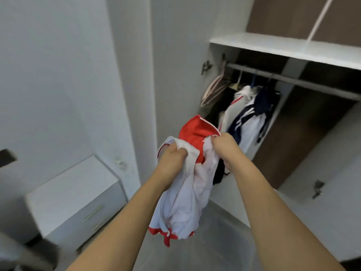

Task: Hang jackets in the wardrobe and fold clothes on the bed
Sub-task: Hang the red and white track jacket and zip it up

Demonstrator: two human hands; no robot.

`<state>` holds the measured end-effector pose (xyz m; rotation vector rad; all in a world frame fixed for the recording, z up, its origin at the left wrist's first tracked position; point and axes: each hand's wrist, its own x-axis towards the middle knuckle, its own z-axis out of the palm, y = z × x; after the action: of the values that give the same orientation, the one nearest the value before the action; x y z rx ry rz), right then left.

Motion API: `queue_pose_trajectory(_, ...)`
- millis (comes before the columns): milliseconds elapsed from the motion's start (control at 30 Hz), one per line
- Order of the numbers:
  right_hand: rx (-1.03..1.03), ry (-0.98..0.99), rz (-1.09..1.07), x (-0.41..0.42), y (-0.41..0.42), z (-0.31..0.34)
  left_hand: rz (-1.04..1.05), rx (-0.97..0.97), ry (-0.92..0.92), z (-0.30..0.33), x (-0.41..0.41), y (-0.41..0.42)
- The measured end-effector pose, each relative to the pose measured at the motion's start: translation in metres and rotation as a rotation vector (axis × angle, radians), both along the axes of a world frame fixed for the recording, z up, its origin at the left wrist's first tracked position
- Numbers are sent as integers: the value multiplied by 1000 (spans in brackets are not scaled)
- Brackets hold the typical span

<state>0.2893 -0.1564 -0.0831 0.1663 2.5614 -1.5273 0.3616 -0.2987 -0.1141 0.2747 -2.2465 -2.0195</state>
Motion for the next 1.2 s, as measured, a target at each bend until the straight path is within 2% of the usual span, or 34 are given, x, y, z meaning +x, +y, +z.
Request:
queue_pose_trajectory(100, -356, -103, -105, -34, 33, 10, -136, -53, 0, 3, -52, 28)
queue_pose_trajectory(133, -410, -97, -130, -45, 41, 13, -152, -57, -13, 4, -68, 36)
queue_pose_trajectory(167, -391, -56, -136, -56, 50, 17, -162, -76, -30, 5, -84, 43)
queue_pose_trajectory(333, 81, 318, -95, -122, 84, 28, -206, -223, -258, 0, -165, 73)
queue_pose_trajectory(400, 205, 446, -96, -145, 91, 33, -213, -219, -252, -6, -197, 80)
queue_pose_trajectory(467, 229, 509, -132, -170, 95, 40, -223, -251, -233, -12, -228, 85)
queue_pose_trajectory(600, 220, 557, -244, -221, 100, 56, -323, -361, -276, -25, -293, 90)
queue_pose_trajectory(767, 241, 565, -313, -284, 107, 62, -506, -634, -321, -28, -393, 91)
queue_pose_trajectory(1000, 306, 441, -332, -349, 105, 54, -369, -948, -121, -15, -546, 88)
queue_pose_trajectory(1100, 236, 387, -371, -368, 108, 44, -430, -1177, -57, -20, -585, 97)
queue_pose_trajectory(1200, 143, 342, -374, -389, 114, 47, -343, -1398, 5, -27, -613, 104)
